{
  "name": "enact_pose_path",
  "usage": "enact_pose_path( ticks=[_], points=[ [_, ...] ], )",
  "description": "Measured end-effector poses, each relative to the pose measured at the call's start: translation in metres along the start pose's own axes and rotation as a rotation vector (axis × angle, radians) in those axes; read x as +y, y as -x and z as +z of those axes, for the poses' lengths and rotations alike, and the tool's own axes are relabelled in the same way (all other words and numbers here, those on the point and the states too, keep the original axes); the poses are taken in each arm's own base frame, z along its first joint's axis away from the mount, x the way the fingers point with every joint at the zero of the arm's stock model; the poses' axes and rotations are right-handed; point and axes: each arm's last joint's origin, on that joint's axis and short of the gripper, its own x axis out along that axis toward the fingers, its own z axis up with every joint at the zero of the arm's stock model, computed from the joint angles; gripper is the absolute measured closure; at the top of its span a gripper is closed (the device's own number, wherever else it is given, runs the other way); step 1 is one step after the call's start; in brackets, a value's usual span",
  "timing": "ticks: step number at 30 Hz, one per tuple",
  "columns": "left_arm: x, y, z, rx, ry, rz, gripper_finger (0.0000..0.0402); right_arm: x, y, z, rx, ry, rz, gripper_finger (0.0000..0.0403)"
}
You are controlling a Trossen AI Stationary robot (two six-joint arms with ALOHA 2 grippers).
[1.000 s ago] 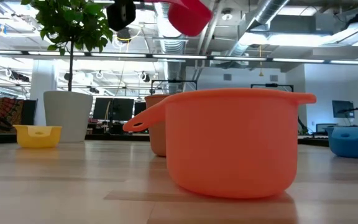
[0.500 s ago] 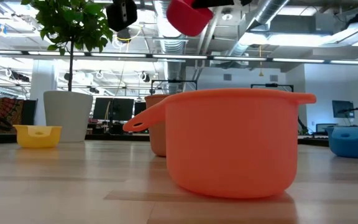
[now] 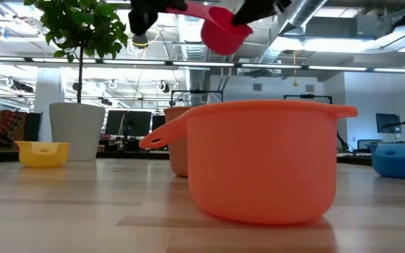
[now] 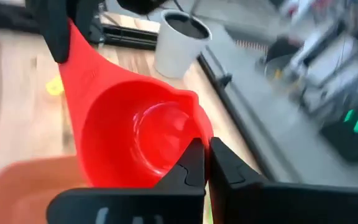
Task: Nest measuring cups in basket
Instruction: Stack the red measuring cup on top of the orange measuring cup
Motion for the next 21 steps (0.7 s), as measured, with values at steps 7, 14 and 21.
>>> enact_pose_path(
  ticks=[7, 14, 21],
  points=[
    [0.001, 0.005, 0.006, -0.056, -0.137, 0.06, 0.04, 0.004, 0.012, -0.001, 0.092, -0.263, 0.048, 0.0395],
    [-0.01, 0.0, 0.009, -0.106, -0.141, -0.082, 0.0358, 0.004, 0.014, -0.006, 0.152, -0.397, 0.057, 0.0398],
    [-0.027, -0.025, -0.01, -0.037, -0.144, -0.132, 0.0264, 0.004, 0.014, -0.008, 0.162, -0.397, 0.055, 0.0398]
  ],
)
